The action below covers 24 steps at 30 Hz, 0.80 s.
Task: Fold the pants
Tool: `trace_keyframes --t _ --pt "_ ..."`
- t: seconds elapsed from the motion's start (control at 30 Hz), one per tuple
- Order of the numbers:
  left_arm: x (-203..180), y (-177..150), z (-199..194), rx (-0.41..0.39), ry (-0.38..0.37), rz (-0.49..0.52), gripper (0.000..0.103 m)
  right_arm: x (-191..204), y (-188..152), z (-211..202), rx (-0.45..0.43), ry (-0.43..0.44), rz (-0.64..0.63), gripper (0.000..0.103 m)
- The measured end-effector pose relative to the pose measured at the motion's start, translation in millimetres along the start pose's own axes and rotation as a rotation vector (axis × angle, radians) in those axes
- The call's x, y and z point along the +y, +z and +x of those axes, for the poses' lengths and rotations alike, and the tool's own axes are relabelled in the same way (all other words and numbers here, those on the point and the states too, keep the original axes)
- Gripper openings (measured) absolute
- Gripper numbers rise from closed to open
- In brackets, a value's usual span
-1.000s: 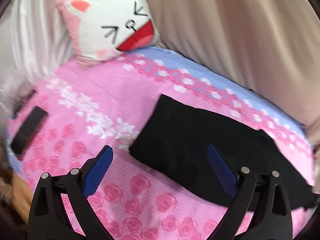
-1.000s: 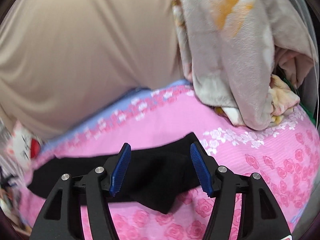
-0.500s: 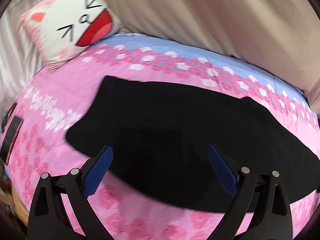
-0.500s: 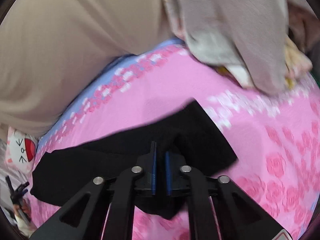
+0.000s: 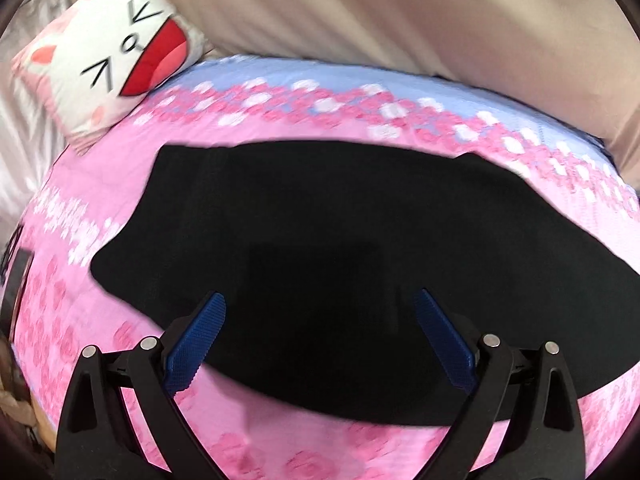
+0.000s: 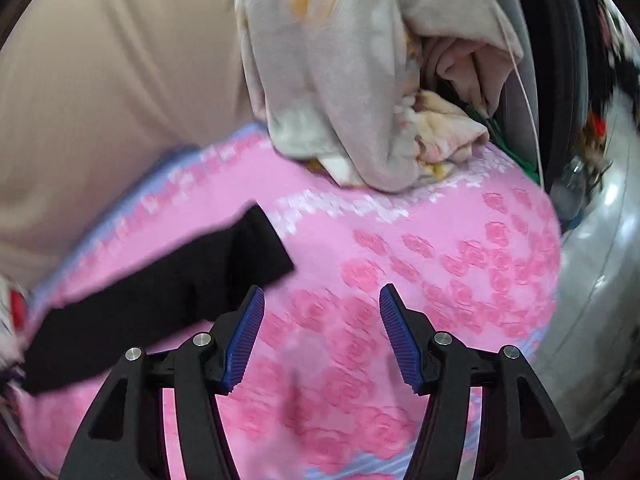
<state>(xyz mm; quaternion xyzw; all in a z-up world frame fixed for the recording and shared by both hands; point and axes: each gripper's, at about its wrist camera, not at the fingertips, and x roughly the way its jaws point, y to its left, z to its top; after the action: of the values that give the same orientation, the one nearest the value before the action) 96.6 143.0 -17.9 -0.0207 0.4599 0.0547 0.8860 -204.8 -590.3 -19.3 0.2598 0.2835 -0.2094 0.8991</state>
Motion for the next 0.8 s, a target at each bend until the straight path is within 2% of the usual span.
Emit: trace_keyframes --t 0.07,0.13,0.23,0.27,0.3,0.33,0.4,0.47,0.5,0.53,0.57,0.6,0.67,0.7,0.73,0.8 --pt "-17.2 8.0 -3.9 -0.019 -0.037 0.012 0.094 9.0 17.1 5.2 0.015 0.087 0.052 0.061" --pt "-32.9 9.6 -7.9 -0.032 -0.079 0.022 0.094 26.1 32.9 32.4 0.100 0.154 0.040 0.066" --pt "-52.3 6.1 -12.5 -0.042 -0.125 0.040 0.094 47.3 43.7 88.7 0.242 0.118 -0.021 0.067" --pt "-55.1 4.0 -12.9 -0.040 -0.128 0.040 0.094 53.5 45.3 111.9 0.286 0.116 -0.025 0.049" --pt "-55.2 2.7 -12.6 -0.037 -0.126 0.038 0.094 64.6 46.8 132.4 0.328 0.128 -0.051 0.006" --pt "-54.1 1.7 -11.8 -0.032 -0.120 0.037 0.094 72.3 49.3 139.0 0.345 0.142 -0.072 0.007" --pt "-42.4 0.1 -10.8 -0.027 -0.080 0.024 0.094 104.9 64.8 111.9 0.199 0.171 -0.181 0.007" --pt "-29.6 -0.6 -10.1 -0.028 -0.052 0.007 0.094 130.6 76.4 59.9 -0.010 0.229 -0.316 0.007" --pt "-23.6 -1.2 -9.1 -0.028 -0.043 -0.003 0.094 135.1 77.3 39.6 -0.089 0.212 -0.373 0.009" --pt "-16.7 -2.6 -6.7 -0.026 -0.036 -0.018 0.094 132.9 76.9 34.2 -0.117 0.149 -0.409 0.011" --pt "-13.2 -3.4 -5.0 -0.024 -0.036 -0.025 0.094 120.1 70.7 42.6 -0.092 0.045 -0.438 0.017" --pt "-9.9 -4.5 -2.0 -0.021 -0.036 -0.033 0.094 104.5 63.9 56.2 -0.046 -0.037 -0.437 0.018" --pt "-6.7 -4.6 6.4 -0.003 -0.030 -0.043 0.094 59.9 43.5 89.9 0.102 -0.237 -0.373 0.021" --pt "-6.9 -4.1 8.8 0.003 -0.028 -0.043 0.094 38.5 34.5 96.1 0.160 -0.274 -0.299 0.021" --pt "-8.0 -3.3 11.4 0.009 -0.026 -0.040 0.094 31.0 31.1 92.6 0.160 -0.274 -0.256 0.021" --pt "-12.9 -0.8 15.1 0.009 -0.022 -0.027 0.094 36.2 25.5 70.3 0.088 -0.209 -0.202 0.027"
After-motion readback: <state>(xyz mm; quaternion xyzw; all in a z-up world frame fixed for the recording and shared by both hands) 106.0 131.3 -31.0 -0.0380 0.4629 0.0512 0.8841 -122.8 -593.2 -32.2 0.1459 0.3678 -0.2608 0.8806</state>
